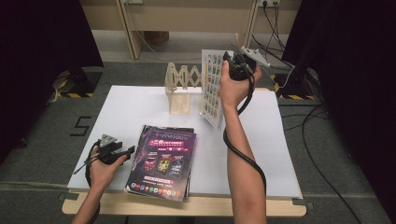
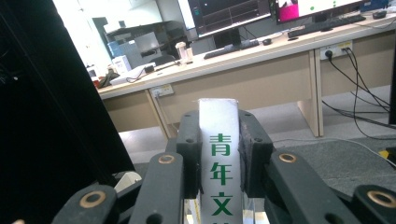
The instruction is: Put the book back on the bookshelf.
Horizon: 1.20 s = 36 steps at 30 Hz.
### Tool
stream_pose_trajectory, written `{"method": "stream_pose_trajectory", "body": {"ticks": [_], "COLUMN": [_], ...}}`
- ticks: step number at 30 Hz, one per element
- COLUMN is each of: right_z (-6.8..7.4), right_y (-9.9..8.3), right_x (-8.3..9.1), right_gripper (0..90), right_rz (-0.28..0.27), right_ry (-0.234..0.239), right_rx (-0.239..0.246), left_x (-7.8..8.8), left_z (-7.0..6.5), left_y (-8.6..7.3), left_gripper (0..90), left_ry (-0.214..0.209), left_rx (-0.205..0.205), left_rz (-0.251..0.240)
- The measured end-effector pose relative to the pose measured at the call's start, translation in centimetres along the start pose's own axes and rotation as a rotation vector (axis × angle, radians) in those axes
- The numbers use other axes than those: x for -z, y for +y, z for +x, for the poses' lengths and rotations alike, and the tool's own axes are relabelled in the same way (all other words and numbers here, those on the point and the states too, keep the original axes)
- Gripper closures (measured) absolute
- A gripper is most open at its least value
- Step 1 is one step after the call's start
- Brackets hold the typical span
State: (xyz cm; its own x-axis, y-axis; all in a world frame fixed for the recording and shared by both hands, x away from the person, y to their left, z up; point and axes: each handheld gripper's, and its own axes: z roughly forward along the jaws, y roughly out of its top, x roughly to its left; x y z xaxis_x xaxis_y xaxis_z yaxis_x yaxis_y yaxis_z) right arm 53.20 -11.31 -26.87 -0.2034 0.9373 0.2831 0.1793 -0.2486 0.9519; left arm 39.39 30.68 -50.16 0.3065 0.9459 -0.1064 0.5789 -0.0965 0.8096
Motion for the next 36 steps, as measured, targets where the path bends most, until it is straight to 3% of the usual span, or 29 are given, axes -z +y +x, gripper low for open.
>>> {"method": "stream_pose_trajectory", "body": {"ticks": [5, 16, 22, 25, 29, 36], "right_z": [0.2, 0.6, 0.6, 0.9, 0.7, 1.0], "right_y": [-0.1, -0.5, -1.8, -2.6, -3.4, -4.8], "right_x": [-0.6, -1.6, -2.2, -2.0, -1.3, 1.1], "right_gripper": [74.3, 74.3, 74.3, 74.1, 73.9, 73.3], "right_rz": [-0.018, -0.020, -0.009, -0.006, -0.008, -0.028], "right_ry": [-0.011, -0.009, -0.004, -0.013, -0.019, -0.008], "right_rx": [0.025, 0.032, 0.052, 0.101, 0.131, 0.225], "left_x": [0.0, 0.0, 0.0, 0.0, 0.0, 0.0], "left_z": [0.0, -0.1, 0.0, 0.0, 0.0, -0.1], "left_y": [0.0, 0.0, 0.0, 0.0, 0.0, 0.0], "left_gripper": [37.3, 37.3, 37.3, 37.3, 37.3, 37.4], "left_ry": [0.001, 0.004, 0.002, 0.001, 0.002, 0.009], "left_rx": [0.001, -0.002, 0.001, 0.002, 0.000, -0.007], "left_rz": [-0.003, -0.004, -0.003, -0.002, -0.002, 0.001]}}
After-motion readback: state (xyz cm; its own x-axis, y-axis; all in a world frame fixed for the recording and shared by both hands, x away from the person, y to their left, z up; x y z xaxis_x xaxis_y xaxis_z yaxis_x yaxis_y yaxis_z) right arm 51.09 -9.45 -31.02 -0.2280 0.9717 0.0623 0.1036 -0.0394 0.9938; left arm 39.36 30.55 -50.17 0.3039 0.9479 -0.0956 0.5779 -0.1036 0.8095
